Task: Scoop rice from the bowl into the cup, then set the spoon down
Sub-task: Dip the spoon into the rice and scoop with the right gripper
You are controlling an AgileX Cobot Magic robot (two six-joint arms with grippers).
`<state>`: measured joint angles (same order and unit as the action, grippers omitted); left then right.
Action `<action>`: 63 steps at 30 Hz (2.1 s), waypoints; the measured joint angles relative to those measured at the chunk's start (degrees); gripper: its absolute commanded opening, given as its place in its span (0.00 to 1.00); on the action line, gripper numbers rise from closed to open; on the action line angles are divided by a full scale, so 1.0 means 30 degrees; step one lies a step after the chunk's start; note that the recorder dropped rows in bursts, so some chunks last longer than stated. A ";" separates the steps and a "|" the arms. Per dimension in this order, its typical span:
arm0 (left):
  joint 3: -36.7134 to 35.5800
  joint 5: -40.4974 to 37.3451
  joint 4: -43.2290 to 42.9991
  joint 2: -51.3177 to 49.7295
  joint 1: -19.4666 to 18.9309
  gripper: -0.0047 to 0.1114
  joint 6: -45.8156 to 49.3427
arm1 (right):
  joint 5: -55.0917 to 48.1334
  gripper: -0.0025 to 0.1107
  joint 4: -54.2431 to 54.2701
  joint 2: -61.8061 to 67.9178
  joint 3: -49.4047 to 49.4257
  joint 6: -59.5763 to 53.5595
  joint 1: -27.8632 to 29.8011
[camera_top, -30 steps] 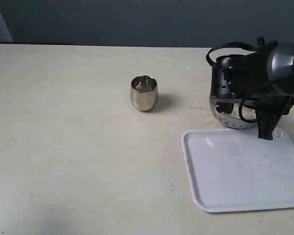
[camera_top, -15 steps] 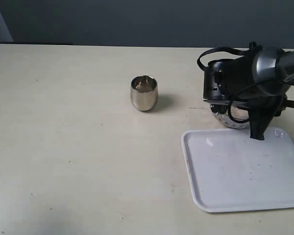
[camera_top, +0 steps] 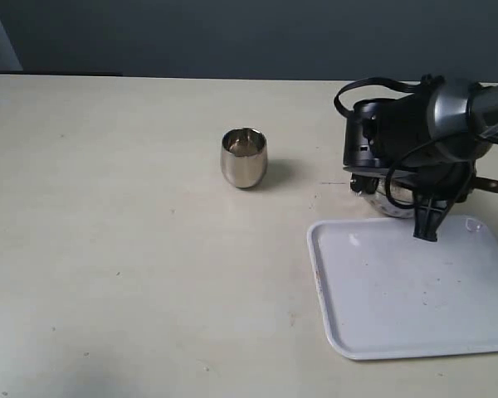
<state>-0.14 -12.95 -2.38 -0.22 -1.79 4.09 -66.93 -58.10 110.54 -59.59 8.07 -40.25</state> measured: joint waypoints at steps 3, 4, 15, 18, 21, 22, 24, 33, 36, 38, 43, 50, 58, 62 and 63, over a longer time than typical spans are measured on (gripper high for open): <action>0.0000 0.0000 0.0000 0.0000 0.0000 0.04 0.0000 | 0.0363 0.02 0.0214 0.0000 0.0000 0.0025 0.0000; 0.0000 0.0000 0.0000 0.0000 0.0000 0.04 0.0000 | 0.0458 0.02 0.0214 0.0000 0.0000 0.0025 0.0000; 0.0000 0.0000 0.0000 0.0000 0.0000 0.04 0.0000 | 0.1346 0.02 0.1135 0.0000 0.0000 -0.0107 0.0000; 0.0000 0.0000 0.0000 0.0000 0.0000 0.04 0.0000 | 0.1446 0.02 0.1431 0.0000 0.0000 -0.0107 0.0000; 0.0000 0.0000 0.0000 0.0000 0.0000 0.04 0.0000 | 0.1446 0.02 0.1917 0.0000 0.0000 -0.0107 0.0000; 0.0000 0.0000 0.0000 0.0000 0.0000 0.04 0.0000 | 0.1460 0.02 0.2086 0.0000 0.0000 -0.0107 0.0000; 0.0000 0.0000 0.0000 0.0000 0.0000 0.04 0.0000 | 0.1490 0.02 0.2427 0.0000 0.0000 -0.0107 0.0000; 0.0000 0.0000 0.0000 0.0000 0.0000 0.04 0.0000 | 0.1551 0.02 0.2953 0.0000 0.0000 -0.0107 0.0000; 0.0000 0.0000 0.0000 0.0000 0.0000 0.04 0.0000 | 0.1551 0.02 0.3129 0.0000 0.0000 -0.0107 0.0000; 0.0000 0.0000 0.0000 0.0000 0.0000 0.04 0.0000 | 0.1551 0.02 0.3388 0.0000 0.0000 -0.0067 0.0000; 0.0000 0.0000 0.0000 0.0000 0.0000 0.04 0.0000 | 0.1774 0.02 0.3900 0.0000 0.0000 0.0320 0.0000; 0.0000 0.0000 0.0000 0.0000 0.0000 0.04 0.0000 | 0.2115 0.02 0.4045 -0.0241 0.0000 0.0807 0.0000; 0.0000 0.0000 0.0000 0.0000 0.0000 0.04 0.0000 | 0.2276 0.02 0.4074 -0.0544 0.0000 0.0844 0.0000; 0.0000 0.0000 0.0000 0.0000 0.0000 0.04 0.0000 | 0.2276 0.02 0.4074 -0.0577 0.0000 0.0844 0.0000; 0.0000 0.0000 0.0000 0.0000 0.0000 0.04 0.0000 | 0.2276 0.02 0.4074 -0.0577 0.0000 0.0844 0.0000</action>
<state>-0.14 -12.95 -2.38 -0.22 -1.79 4.09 -60.10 -45.88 108.81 -59.59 10.60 -40.25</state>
